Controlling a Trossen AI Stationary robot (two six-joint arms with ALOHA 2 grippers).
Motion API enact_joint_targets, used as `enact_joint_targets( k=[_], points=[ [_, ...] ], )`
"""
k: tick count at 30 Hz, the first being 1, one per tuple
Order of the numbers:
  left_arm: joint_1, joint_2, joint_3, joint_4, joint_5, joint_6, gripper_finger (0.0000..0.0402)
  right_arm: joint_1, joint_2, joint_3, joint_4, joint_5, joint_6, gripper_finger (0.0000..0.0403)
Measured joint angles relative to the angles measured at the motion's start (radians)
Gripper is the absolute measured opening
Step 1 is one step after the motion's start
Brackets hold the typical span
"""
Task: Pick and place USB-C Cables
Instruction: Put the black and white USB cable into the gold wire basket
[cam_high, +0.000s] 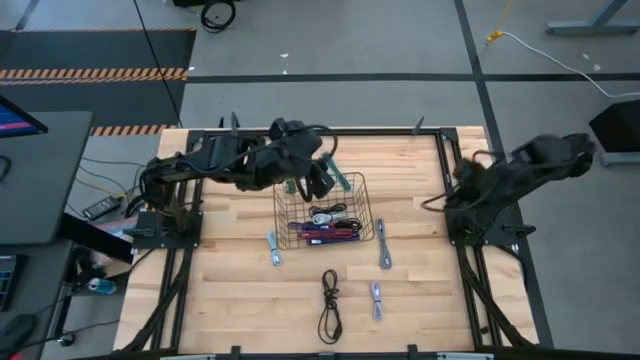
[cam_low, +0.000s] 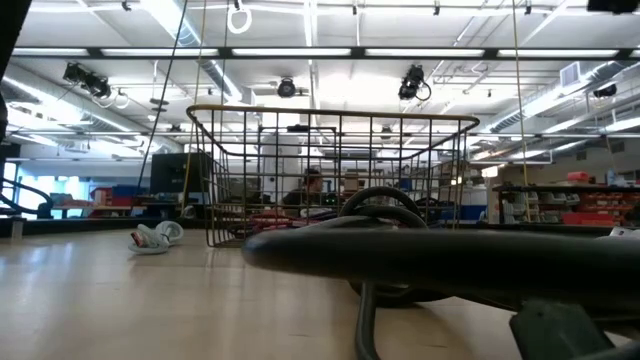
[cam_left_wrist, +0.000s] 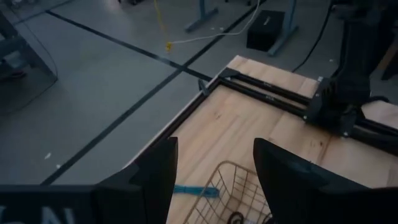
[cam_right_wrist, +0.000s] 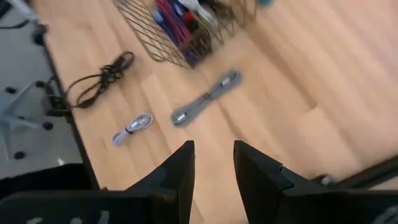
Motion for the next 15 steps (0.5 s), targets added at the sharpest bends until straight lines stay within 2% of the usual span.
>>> enact_joint_targets(
  k=[5, 10, 15],
  points=[
    [-0.036, 0.000, 0.000, -0.082, -0.033, -0.007, 0.0215, 0.000, 0.006, -0.210, 0.178, -0.029, 0.160, 0.0117],
    [-0.066, 0.000, 0.000, -0.235, -0.064, -0.038, 0.0215, 0.000, 0.064, -0.411, 0.509, -0.032, 0.274, 0.0117],
    [-0.095, -0.008, 0.000, -0.382, -0.074, -0.098, 0.0215, -0.001, 0.161, -0.543, 0.803, -0.033, 0.368, 0.0117]
  ],
)
